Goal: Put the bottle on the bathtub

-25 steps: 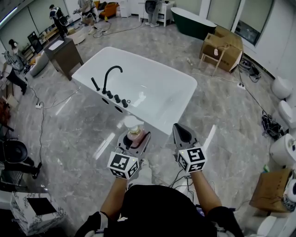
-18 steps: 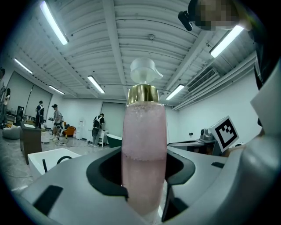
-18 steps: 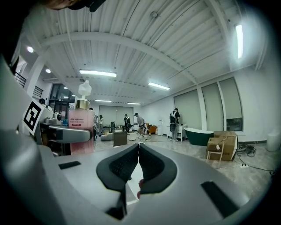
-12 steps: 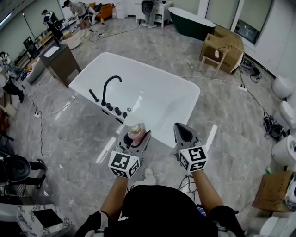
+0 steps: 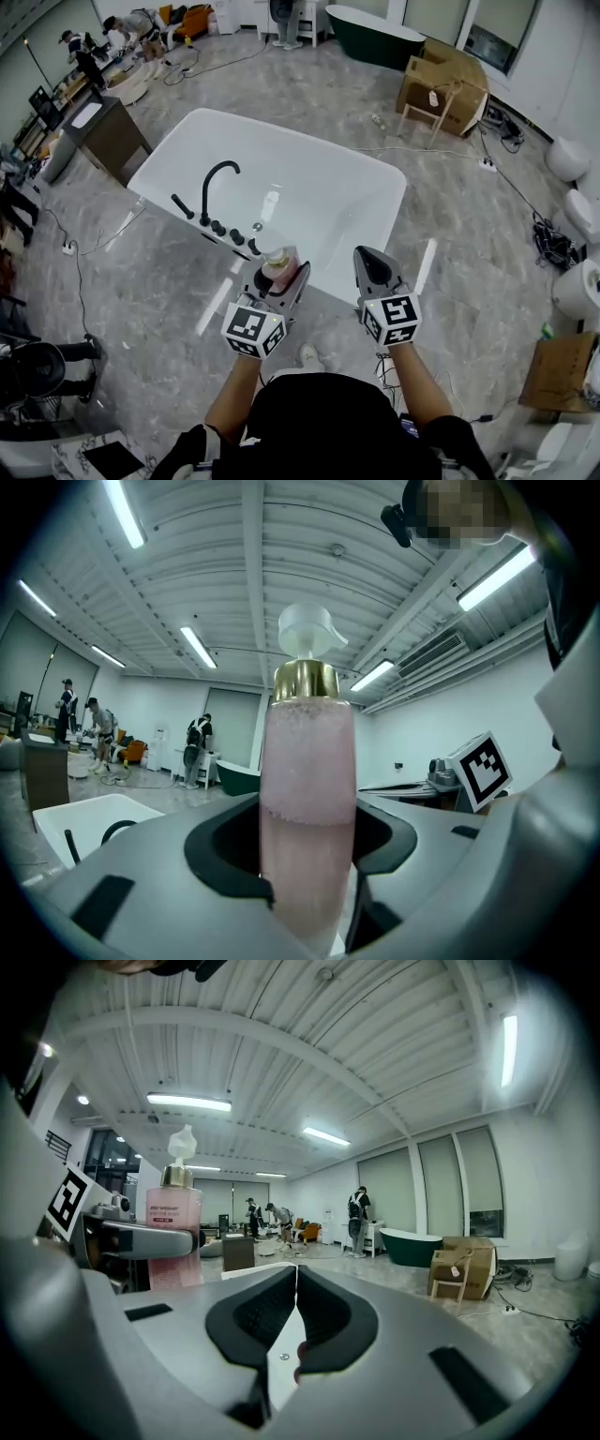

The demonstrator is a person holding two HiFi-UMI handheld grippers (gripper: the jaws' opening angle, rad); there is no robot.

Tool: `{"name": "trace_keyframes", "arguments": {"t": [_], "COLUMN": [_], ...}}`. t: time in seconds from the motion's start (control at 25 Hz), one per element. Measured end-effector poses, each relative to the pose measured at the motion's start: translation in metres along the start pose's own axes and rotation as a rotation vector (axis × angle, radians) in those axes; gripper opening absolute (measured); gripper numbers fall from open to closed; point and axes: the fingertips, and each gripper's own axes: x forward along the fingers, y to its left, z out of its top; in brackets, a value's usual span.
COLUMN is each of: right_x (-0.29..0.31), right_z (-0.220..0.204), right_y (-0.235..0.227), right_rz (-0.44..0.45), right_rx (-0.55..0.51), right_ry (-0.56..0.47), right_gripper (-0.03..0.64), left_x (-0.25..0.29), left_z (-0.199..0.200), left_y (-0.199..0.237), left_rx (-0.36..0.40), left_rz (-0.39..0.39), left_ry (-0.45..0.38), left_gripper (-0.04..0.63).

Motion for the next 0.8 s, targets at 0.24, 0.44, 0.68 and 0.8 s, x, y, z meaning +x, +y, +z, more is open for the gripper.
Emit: {"name": "trace_keyframes", "arguments": {"t": [0.24, 0.44, 0.68, 0.8], "right_x": [0.014, 0.019, 0.029, 0.033], "right_z": [-0.014, -0.031, -0.042, -0.057], "right_y": [-0.005, -0.016, -0.041, -0.050], "right_rz": [-0.018, -0.030, -0.022, -0.016], "right_rx": [0.002, 0.013, 0.035, 0.059], "right_ry": [0.030, 0.058, 0.078, 0.113], "right_gripper": [0.023, 0.023, 0.023, 0.023], "left_x": [0.010, 0.021, 0.051, 0.063], "left_z": [-0.010, -0.028, -0.038, -0.054], "left_y": [0.016, 0.017, 0.015, 0.013], "left_rx": [-0.008, -0.026, -0.032, -0.048], "left_rz": [-0.023, -0.030, -0.032, -0.032], "left_ry": [0.013, 0.046, 0.053, 0.087], "left_gripper": [0.232, 0.232, 0.232, 0.232]}}
